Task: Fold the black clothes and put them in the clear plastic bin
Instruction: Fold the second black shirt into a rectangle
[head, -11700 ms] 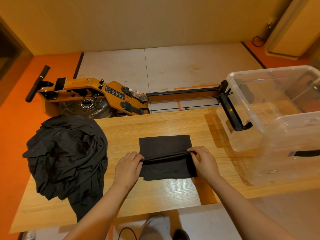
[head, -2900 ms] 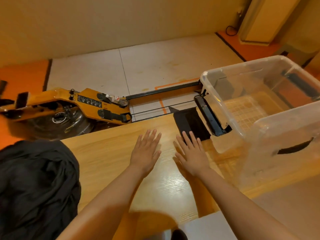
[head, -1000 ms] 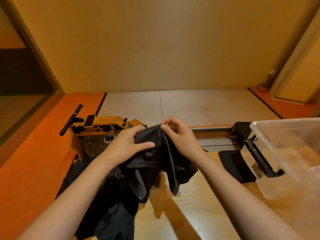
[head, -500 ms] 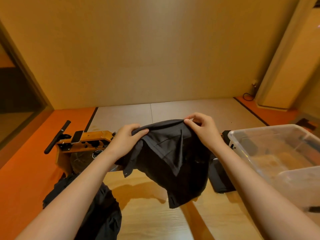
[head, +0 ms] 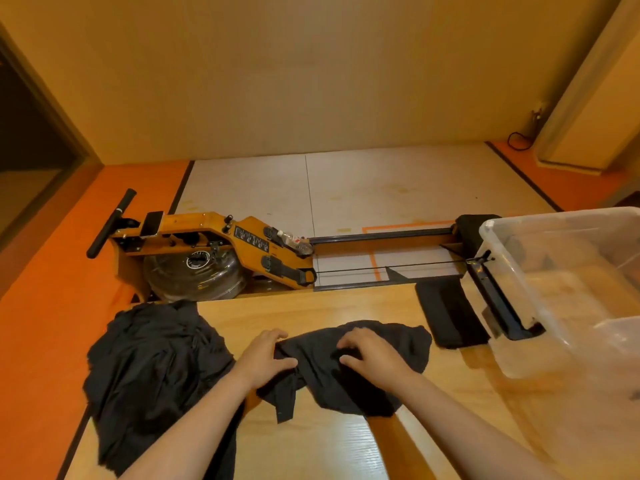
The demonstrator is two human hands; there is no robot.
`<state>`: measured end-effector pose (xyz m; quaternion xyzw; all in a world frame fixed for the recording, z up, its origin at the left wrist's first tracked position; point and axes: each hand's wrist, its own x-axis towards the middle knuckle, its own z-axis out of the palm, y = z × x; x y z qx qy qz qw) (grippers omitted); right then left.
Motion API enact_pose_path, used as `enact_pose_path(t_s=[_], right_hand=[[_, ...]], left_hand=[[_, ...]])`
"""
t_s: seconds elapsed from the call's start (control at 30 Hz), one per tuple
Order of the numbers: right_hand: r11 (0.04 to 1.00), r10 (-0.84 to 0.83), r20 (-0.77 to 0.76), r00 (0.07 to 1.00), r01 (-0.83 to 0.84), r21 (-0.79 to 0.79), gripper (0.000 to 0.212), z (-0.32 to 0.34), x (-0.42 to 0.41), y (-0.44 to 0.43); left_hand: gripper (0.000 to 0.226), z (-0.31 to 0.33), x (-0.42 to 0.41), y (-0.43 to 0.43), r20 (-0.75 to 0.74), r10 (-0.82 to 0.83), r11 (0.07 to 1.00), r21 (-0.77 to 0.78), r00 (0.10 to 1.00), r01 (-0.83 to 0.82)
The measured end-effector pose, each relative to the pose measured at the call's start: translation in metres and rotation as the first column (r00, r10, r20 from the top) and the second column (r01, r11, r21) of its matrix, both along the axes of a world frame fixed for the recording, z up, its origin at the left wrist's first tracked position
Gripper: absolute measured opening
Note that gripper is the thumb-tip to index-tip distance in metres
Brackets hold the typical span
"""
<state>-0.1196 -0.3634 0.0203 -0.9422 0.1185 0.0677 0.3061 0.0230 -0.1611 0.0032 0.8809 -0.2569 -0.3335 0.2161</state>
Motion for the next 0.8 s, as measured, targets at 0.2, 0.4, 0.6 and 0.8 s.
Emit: enact_pose_path(t_s=[0.2,0.4,0.6,0.8], right_hand=[[0.999,-0.016,-0.109,0.994,0.012,-0.030,0.021,-0.039,-0.006,0.045],[0.942,-0.109,-0.202,0.973,0.037,-0.334,0.053,-0.066,-0.009,0.071],[0.945,-0.148,-0.086,0.985,0.115,-0.306,0.016,-0.062,-0.007,0.068],[0.858,-0.406,-0.041,0.913,0.396,0.328,0.010,-0.027,-0.001,0.009]], left_hand=[[0.065,-0.034,-0.028,0.010,0.199,0.148,0.983,0.075,0.969,-0.166],[0.029,-0.053,-0.051,0.008,0.223,0.220,0.967,0.077,0.950,-0.242],[0.024,-0.057,-0.048,0.017,0.130,0.219,0.973,-0.103,0.967,-0.206],[0.014,-0.020,-0.009,0.039,0.116,0.218,0.959,-0.209,0.969,-0.191]])
